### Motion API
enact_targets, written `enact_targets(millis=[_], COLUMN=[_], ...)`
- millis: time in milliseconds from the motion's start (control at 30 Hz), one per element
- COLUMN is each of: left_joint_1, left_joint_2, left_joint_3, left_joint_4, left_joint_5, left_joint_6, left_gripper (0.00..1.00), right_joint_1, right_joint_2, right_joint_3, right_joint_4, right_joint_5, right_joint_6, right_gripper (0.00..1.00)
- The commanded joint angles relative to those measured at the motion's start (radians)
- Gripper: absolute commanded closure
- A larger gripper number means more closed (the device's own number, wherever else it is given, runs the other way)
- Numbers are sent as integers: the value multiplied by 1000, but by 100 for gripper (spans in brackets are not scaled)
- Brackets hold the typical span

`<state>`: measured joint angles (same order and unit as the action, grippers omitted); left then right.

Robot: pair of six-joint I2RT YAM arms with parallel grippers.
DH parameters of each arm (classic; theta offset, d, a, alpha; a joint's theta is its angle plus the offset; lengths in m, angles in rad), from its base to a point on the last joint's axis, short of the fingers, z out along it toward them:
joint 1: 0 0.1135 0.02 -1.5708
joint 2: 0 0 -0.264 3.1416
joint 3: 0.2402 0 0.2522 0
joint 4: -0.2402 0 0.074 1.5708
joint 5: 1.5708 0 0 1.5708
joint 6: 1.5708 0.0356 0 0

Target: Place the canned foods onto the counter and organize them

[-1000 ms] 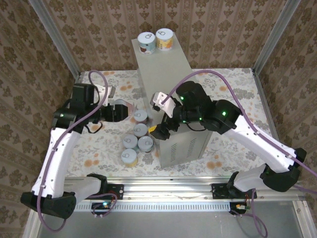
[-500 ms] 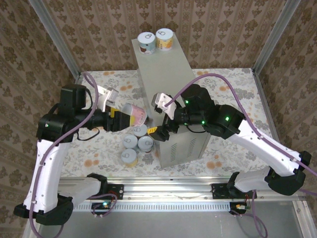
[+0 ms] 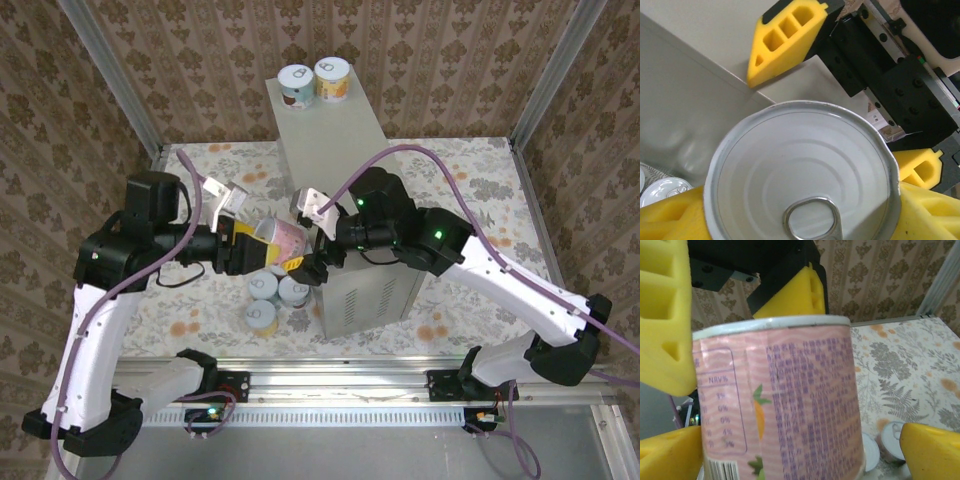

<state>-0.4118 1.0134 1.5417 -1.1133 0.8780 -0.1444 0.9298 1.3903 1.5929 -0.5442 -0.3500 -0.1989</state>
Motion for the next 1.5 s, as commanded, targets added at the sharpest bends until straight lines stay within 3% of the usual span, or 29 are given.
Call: enact_targets(millis=[0, 133, 367, 500, 633, 1000, 1267, 1467], left_joint_1=[-10, -10, -9, -9, -8, -14, -36, -38], left_joint_2=[-23, -15, -4, -2, -18, -100, -91, -90], left_joint_3=[47, 52, 56, 40, 0, -167, -220, -206], left_joint_4=[54, 59, 77, 110, 199, 658, 782, 779], left_joint_5=[87, 76, 67, 67, 89, 131, 96, 26], left_joint_6=[22, 28, 28, 11, -38, -293, -360, -349], left_gripper=[59, 59, 58, 55, 41, 30, 27, 29], right_joint_1=[1, 2, 1, -6, -13, -15, 5, 21], right_joint_2=[34, 54, 70, 60, 38, -40, -44, -52], right_joint_3=[36, 62, 83, 67, 21, -158, -209, -238], right_joint_4=[41, 20, 12, 24, 105, 393, 475, 513], right_joint_5=[-53, -86, -74, -71, -72, 9, 76, 146], right_joint_6=[12, 10, 19, 48, 106, 321, 374, 388], right_gripper=[0, 4, 24, 30, 32, 35, 34, 32])
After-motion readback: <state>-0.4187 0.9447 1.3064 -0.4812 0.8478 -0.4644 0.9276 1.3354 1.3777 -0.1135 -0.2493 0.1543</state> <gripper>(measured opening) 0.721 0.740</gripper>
